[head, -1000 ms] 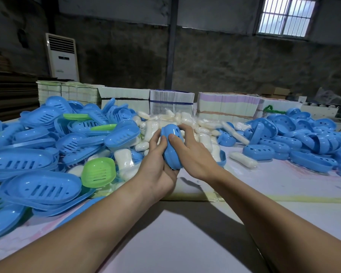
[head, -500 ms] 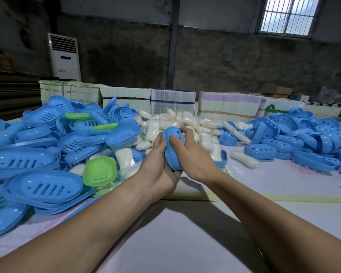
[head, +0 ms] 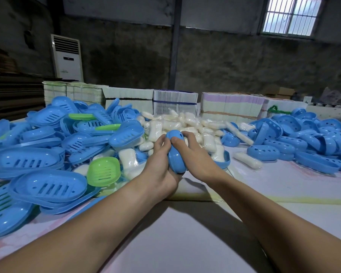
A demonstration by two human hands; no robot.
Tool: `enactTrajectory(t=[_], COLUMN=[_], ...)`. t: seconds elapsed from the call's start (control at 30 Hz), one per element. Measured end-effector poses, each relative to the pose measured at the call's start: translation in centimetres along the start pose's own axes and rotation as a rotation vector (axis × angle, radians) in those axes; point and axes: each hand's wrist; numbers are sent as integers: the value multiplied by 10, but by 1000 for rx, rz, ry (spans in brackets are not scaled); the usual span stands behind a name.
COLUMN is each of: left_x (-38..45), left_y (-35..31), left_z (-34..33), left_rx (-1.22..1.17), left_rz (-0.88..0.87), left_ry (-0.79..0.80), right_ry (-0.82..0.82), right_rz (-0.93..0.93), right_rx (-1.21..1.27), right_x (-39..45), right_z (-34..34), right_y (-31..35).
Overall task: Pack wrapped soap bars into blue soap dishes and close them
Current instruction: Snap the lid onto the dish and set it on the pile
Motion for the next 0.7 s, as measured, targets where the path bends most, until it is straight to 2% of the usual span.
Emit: enactTrajectory(t=[0.17, 0.4, 0.53, 0.7], left_x=[1, -3, -5, -6], left_y=[-4, -2, -2, -4], left_z=[-3, -3, -1, 3], left_rx=[-26, 38, 62, 108], left_rz=[80, 2, -7, 12], left_ry=[40, 36, 46, 169], right_ry=[-13, -48, 13, 75], right_rz=[33, 85, 106, 152], right_rx=[33, 24, 20, -23], right_x=[2, 3, 3, -5], right_z=[1, 2, 6, 21], right_y=[-2, -5, -6, -10])
Point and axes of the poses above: each hand's wrist, its own x-axis towards the middle knuckle, its own z-axis out of the back of the hand, y = z × x
